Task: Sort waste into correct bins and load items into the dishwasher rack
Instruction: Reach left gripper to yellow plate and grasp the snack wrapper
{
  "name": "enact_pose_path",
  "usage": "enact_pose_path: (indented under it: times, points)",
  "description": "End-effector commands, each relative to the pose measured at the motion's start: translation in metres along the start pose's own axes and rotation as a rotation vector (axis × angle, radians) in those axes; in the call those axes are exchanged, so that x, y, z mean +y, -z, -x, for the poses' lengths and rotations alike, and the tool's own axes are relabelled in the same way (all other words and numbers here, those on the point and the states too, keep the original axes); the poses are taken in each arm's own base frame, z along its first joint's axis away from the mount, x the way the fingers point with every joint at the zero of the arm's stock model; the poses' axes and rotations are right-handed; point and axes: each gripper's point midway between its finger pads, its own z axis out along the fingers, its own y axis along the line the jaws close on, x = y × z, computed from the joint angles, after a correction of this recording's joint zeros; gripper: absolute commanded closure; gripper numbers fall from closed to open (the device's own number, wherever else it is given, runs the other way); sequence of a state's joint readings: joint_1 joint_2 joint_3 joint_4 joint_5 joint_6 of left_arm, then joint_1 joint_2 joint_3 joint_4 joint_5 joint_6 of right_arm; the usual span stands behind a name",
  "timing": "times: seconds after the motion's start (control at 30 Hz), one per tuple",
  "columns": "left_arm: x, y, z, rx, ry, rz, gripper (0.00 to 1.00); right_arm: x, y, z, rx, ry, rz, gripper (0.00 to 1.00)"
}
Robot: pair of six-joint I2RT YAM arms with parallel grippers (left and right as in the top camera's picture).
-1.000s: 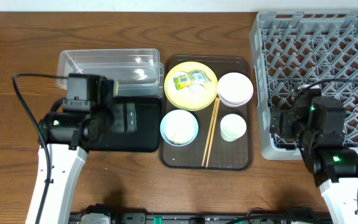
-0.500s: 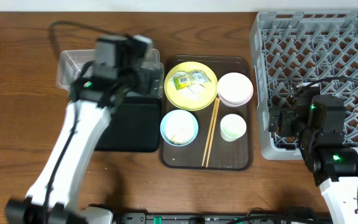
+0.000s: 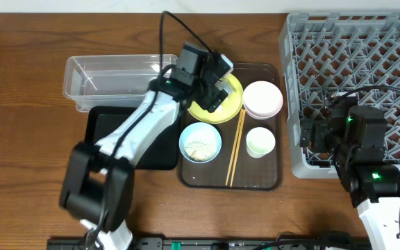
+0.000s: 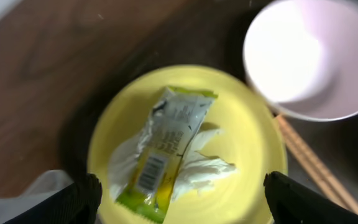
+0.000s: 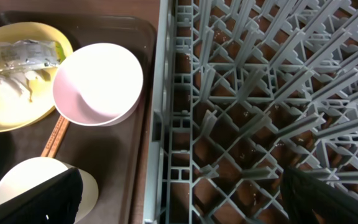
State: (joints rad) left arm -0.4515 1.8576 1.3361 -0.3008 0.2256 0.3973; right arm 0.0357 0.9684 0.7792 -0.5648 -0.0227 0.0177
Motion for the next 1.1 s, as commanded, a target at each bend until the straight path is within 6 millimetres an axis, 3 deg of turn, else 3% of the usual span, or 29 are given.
enact_pose_path:
  times: [0.0, 0.23, 0.3, 0.37, 0.53, 0.63, 0.8, 1.07]
  points:
    - [0.003, -0.020, -0.011, 0.039, -0.015, -0.002, 0.14, -0.002, 0.005, 0.010, -0.025, -0.017, -0.003, 0.01]
    - [-0.002, -0.052, -0.042, 0.127, 0.001, -0.035, 0.15, -0.002, 0.005, 0.009, -0.021, -0.017, -0.002, 0.01]
    - [-0.003, -0.055, -0.047, 0.141, 0.004, -0.040, 0.20, -0.002, 0.005, 0.009, -0.020, -0.017, -0.002, 0.01]
    - [-0.004, -0.057, -0.049, 0.146, 0.004, -0.042, 0.32, -0.002, 0.005, 0.009, -0.020, -0.017, -0.002, 0.01]
    - [-0.005, -0.056, -0.051, 0.154, 0.043, -0.041, 0.75, -0.002, 0.005, 0.009, -0.019, -0.017, -0.002, 0.01]
    - [-0.005, -0.053, -0.052, 0.162, 0.048, -0.044, 0.81, -0.002, 0.005, 0.009, -0.019, -0.018, -0.002, 0.01]
    - [-0.005, -0.033, -0.042, 0.150, 0.112, -0.033, 0.94, -0.002, 0.005, 0.009, -0.019, -0.017, -0.002, 0.01]
    - [0.016, 0.037, 0.004, -0.006, 0.235, 0.035, 0.94, -0.002, 0.005, 0.008, -0.018, -0.017, -0.002, 0.01]
